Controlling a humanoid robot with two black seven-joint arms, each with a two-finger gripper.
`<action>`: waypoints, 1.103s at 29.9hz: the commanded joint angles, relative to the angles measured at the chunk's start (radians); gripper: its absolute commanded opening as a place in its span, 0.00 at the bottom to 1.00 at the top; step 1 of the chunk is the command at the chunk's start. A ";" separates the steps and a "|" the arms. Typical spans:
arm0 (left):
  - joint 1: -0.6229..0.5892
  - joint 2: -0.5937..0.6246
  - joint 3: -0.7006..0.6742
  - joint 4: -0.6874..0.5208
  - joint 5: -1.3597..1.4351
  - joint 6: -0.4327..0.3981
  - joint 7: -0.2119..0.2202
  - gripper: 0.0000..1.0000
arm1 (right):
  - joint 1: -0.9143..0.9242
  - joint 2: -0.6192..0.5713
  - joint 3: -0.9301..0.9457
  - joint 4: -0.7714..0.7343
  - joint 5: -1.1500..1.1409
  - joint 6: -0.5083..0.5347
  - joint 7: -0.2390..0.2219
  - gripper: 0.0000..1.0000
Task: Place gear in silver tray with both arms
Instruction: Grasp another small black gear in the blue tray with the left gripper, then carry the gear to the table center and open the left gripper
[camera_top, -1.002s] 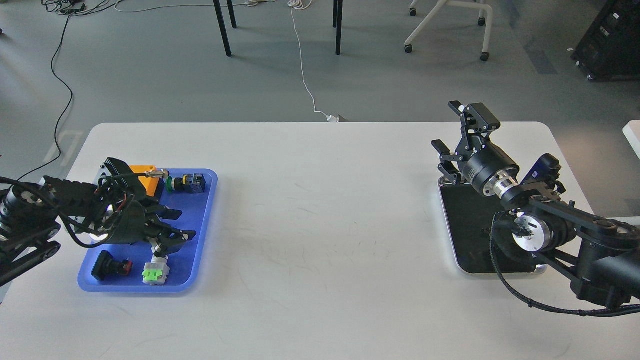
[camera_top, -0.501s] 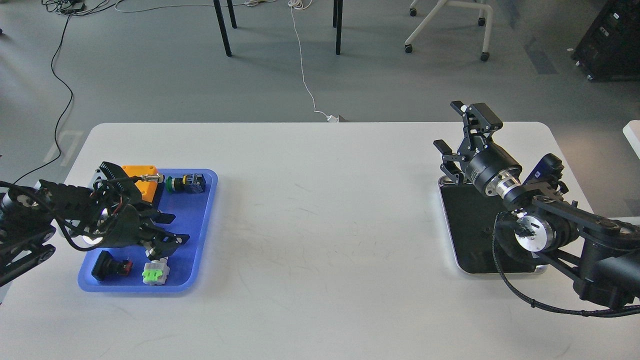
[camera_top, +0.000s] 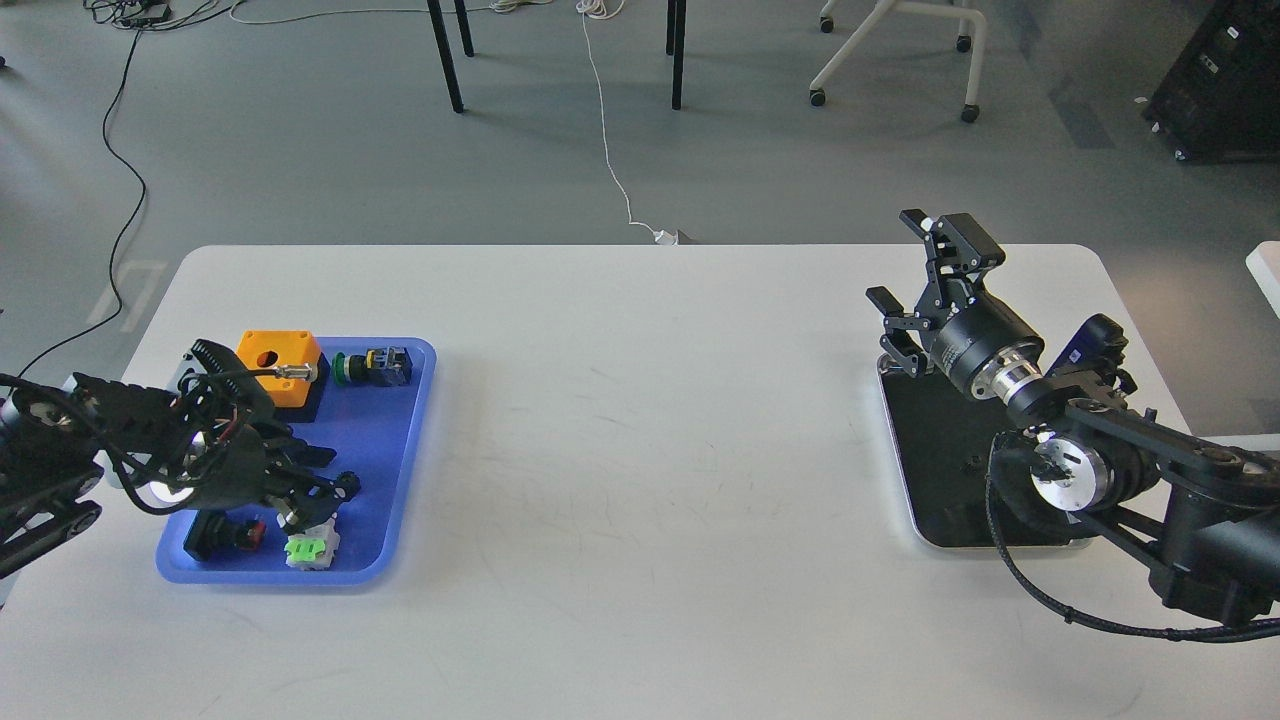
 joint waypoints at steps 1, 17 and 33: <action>0.000 -0.001 0.000 0.001 0.000 0.000 0.000 0.51 | -0.001 -0.002 0.000 0.000 0.000 0.000 0.000 0.97; 0.001 -0.021 0.000 0.024 0.000 0.000 0.000 0.51 | 0.001 -0.002 0.000 0.003 0.000 0.000 0.000 0.97; 0.003 -0.038 0.003 0.049 0.000 0.000 0.000 0.22 | 0.001 -0.002 0.000 0.003 0.000 0.000 0.000 0.97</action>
